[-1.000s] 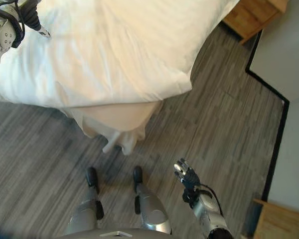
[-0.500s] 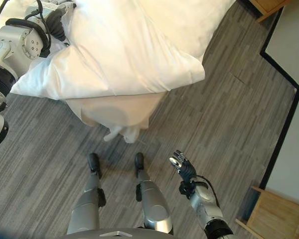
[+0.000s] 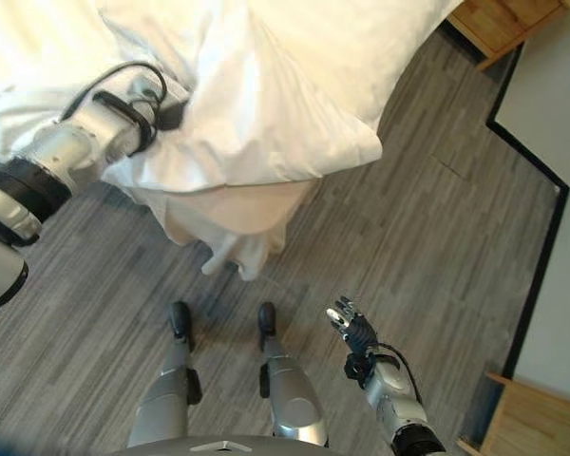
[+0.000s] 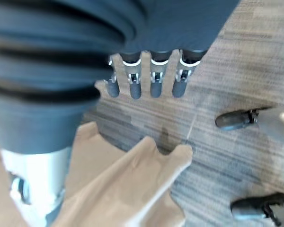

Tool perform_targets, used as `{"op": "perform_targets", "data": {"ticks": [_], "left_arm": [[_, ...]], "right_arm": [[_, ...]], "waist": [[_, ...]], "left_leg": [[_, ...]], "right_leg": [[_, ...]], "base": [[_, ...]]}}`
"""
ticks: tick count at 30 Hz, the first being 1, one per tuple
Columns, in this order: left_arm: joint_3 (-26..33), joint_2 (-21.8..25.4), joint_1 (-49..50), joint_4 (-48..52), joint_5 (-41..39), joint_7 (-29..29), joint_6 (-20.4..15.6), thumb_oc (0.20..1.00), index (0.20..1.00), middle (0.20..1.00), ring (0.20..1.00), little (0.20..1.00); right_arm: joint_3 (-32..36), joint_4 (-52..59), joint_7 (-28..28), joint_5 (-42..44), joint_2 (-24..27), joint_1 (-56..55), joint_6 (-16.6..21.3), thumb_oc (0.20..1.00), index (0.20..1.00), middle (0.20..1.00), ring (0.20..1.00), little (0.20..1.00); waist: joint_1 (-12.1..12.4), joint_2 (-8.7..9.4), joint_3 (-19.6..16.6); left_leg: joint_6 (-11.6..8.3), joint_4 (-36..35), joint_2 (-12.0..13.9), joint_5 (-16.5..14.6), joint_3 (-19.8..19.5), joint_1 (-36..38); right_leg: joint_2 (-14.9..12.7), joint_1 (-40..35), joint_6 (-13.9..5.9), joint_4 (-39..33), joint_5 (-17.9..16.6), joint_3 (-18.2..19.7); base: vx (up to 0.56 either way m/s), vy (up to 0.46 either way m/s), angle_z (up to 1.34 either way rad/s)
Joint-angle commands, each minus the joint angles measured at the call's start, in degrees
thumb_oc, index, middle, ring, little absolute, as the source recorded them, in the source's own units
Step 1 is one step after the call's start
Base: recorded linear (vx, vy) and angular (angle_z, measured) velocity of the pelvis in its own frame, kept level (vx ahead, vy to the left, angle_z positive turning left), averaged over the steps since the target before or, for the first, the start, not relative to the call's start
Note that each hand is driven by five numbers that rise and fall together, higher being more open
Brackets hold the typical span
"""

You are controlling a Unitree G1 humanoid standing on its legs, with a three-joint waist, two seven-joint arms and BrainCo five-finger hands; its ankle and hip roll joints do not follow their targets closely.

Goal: Making the bed.

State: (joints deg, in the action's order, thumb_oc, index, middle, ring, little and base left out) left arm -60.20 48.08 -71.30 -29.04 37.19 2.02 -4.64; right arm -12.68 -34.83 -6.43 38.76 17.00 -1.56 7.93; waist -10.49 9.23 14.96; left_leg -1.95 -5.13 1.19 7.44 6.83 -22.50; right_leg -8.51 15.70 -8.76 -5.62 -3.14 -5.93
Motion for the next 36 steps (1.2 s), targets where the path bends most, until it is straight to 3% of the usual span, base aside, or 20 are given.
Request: {"op": "perform_targets", "data": {"ticks": [1,4,7,10,12,13,14,17,19,20,25,31,36], "left_arm": [[6.01,0.35,13.38,5.36,-10.75,7.38,-6.59,0.2,0.2,0.2,0.2,0.2],[12.2,2.77,23.04,10.52,-16.81,8.88,-6.82,0.2,0.2,0.2,0.2,0.2],[17.09,1.54,35.48,14.32,-19.45,11.23,-7.34,0.2,0.2,0.2,0.2,0.2],[25.09,-3.16,47.85,17.15,-28.53,12.59,-6.52,0.2,0.2,0.2,0.2,0.2],[27.11,-5.4,51.14,17.61,-31.16,12.11,-6.39,0.2,0.2,0.2,0.2,0.2],[27.57,-10.49,53.81,18.45,-33.82,11.9,-5.97,0.2,0.2,0.2,0.2,0.2],[27.57,-10.49,53.81,18.45,-33.82,11.9,-5.97,0.2,0.2,0.2,0.2,0.2],[22.98,-18.3,51.6,17.62,-35.54,12.26,-5.6,0.2,0.2,0.2,0.2,0.2],[21.92,-19.74,50.46,17.1,-35.43,12.26,-5.49,0.2,0.2,0.2,0.2,0.2],[20.33,-23.19,48.44,15.35,-37.62,11.11,-5.27,0.2,0.2,0.2,0.2,0.2],[15.45,-31.2,43.17,7.61,-38.48,9.7,-4.49,0.2,0.2,0.2,0.2,0.2],[11.82,-33.42,40.24,5.73,-35.82,11.12,-4.37,0.2,0.2,0.2,0.2,0.2],[12.21,-32.59,41.5,4.11,-35.45,10.92,-4.36,0.2,0.2,0.2,0.2,0.2]], "right_arm": [[6.1,2.99,1.06,0.77,1.95,-1.3,1.85,1.0,1.0,1.0,1.0,1.0],[7.48,2.92,0.81,0.39,1.64,-2.91,1.72,1.0,1.0,1.0,1.0,1.0],[9.01,0.26,0.78,-0.44,1.36,-3.08,1.29,1.0,1.0,1.0,1.0,1.0],[11.35,-3.93,0.92,-1.47,0.78,-4.17,0.62,1.0,1.0,1.0,1.0,1.0],[11.82,-5.98,1.05,-1.73,0.69,-4.38,0.47,1.0,1.0,1.0,1.0,1.0],[13.19,-12.78,1.85,-2.1,0.51,-3.08,-0.26,1.0,1.0,1.0,1.0,1.0],[13.19,-12.78,1.85,-2.1,0.51,-3.08,-0.26,1.0,1.0,1.0,1.0,1.0],[13.84,-26.74,3.11,-4.7,0.94,-1.58,-2.04,1.0,1.0,1.0,1.0,1.0],[14.29,-29.09,3.0,-4.98,1.26,-1.23,-2.51,1.0,1.0,1.0,1.0,1.0],[14.79,-32.9,3.46,-5.34,1.46,-1.15,-3.4,1.0,1.0,1.0,1.0,1.0],[15.76,-35.28,4.67,-5.0,2.14,-2.84,-3.87,1.0,1.0,1.0,1.0,1.0],[17.15,-34.51,5.47,-4.18,3.04,-4.02,-3.45,1.0,1.0,1.0,1.0,1.0],[17.49,-33.15,5.92,-2.76,3.08,-3.41,-2.84,1.0,1.0,1.0,1.0,1.0]], "waist": [[1.44,-3.93,4.44],[2.09,-5.07,3.82],[2.87,-6.62,1.94],[3.5,-8.44,-0.93],[3.34,-8.83,-1.71],[3.71,-9.64,-3.42],[3.71,-9.64,-3.42],[3.26,-10.61,-5.67],[3.13,-10.97,-6.09],[2.34,-11.25,-6.85],[-0.32,-12.18,-8.01],[-2.05,-13.11,-8.1],[-2.13,-13.36,-8.05]], "left_leg": [[-3.03,0.13,2.38,-3.88,-0.69,6.97],[-3.07,0.13,2.16,-3.75,-0.86,8.47],[-3.02,0.13,1.99,-4.08,-0.99,10.98],[-2.95,0.13,1.98,-4.75,-1.04,15.61],[-2.91,0.13,1.98,-4.55,-1.16,16.31],[-2.75,0.13,1.78,-4.65,-1.46,17.69],[-2.75,0.13,1.78,-4.65,-1.46,17.69],[-2.51,0.13,1.69,-5.11,-1.62,20.65],[-2.47,0.13,1.68,-5.26,-1.57,21.28],[-2.39,0.13,1.64,-5.37,-1.4,22.07],[-2.26,0.13,1.64,-5.15,-0.59,23.03],[-2.18,0.13,1.65,-5.37,0.1,23.51],[-1.96,0.13,1.56,-5.52,0.82,23.57]], "right_leg": [[-1.75,-1.06,-4.64,0.62,-5.51,1.4],[-2.09,-2.56,-4.15,0.62,-5.23,1.25],[-1.98,-5.04,-3.5,0.62,-4.2,1.29],[-1.83,-9.72,-2.86,0.62,-2.47,1.07],[-1.85,-10.6,-2.59,0.62,-2.35,0.9],[-1.66,-12.09,-2.23,0.69,-1.68,0.93],[-1.66,-12.09,-2.23,0.69,-1.68,0.93],[-1.58,-15.18,-1.7,0.8,-0.81,0.64],[-1.56,-15.84,-1.59,0.78,-0.61,0.66],[-1.52,-16.47,-1.47,0.86,-0.34,0.93],[-1.39,-17.03,-1.22,1.15,-0.59,1.85],[-1.48,-17.09,-1.38,1.19,-0.75,2.67],[-1.66,-16.78,-1.71,1.15,-1.11,3.03]], "base": [[0.01,-0.021,0.09],[0.02,-0.021,-0.04],[0.06,-0.04,0.17],[0.09,-0.066,0.09],[0.06,-0.048,-0.03],[0.06,-0.025,0.06],[0.07,-0.05,0.15],[0.03,-0.07,0.08],[0.03,-0.046,0.04],[0.03,-0.046,0.02],[0.0,-0.036,-0.01],[-0.01,-0.005,-0.06],[-0.03,0.023,-0.06]]}}
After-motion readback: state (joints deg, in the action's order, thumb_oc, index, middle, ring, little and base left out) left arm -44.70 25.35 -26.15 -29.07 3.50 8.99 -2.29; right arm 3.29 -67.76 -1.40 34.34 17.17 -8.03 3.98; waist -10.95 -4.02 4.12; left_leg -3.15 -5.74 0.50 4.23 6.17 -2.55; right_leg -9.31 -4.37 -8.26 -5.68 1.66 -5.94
